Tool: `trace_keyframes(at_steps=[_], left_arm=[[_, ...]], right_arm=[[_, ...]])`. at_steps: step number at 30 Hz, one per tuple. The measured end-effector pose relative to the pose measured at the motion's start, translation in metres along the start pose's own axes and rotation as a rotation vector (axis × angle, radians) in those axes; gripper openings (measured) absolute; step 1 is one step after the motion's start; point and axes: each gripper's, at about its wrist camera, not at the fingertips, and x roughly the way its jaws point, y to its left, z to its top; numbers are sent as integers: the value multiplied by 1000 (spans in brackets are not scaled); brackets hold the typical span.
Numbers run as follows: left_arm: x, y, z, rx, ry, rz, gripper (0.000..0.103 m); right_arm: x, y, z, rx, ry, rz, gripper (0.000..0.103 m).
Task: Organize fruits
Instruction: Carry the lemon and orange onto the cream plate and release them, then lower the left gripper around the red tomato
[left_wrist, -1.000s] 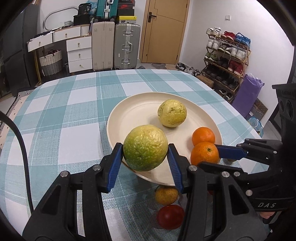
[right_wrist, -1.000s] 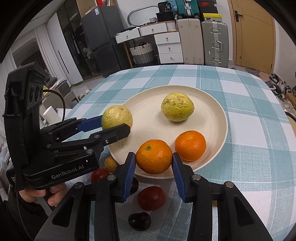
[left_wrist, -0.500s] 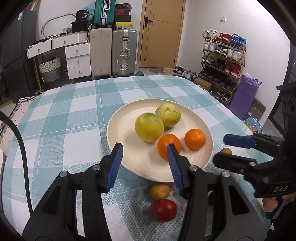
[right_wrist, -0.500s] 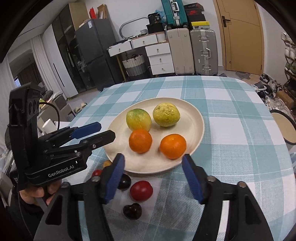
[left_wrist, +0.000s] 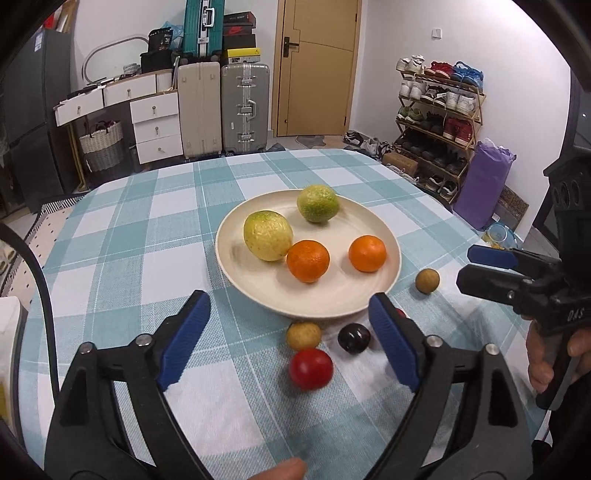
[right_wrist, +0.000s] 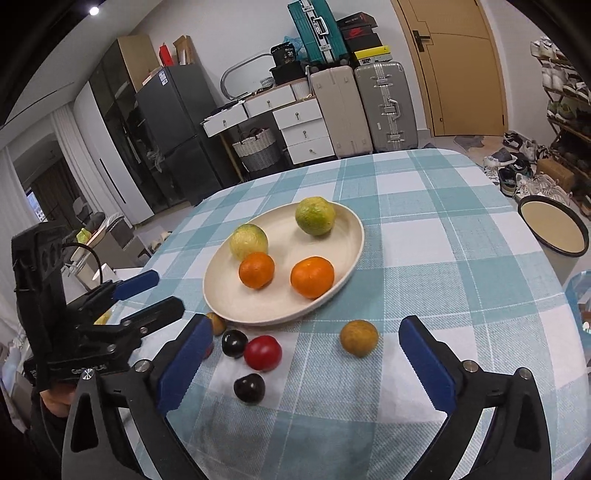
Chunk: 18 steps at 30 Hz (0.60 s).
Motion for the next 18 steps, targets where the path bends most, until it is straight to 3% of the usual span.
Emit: trace_keyframes(at_steps=[3, 18], left_arm=[[-13, -3, -6, 1, -22, 4, 102], [-35, -1, -29, -28, -14, 9, 102]], right_arm=[[-6, -1, -3, -15, -12, -13, 103], [-20, 9, -16, -81, 10, -81, 103]])
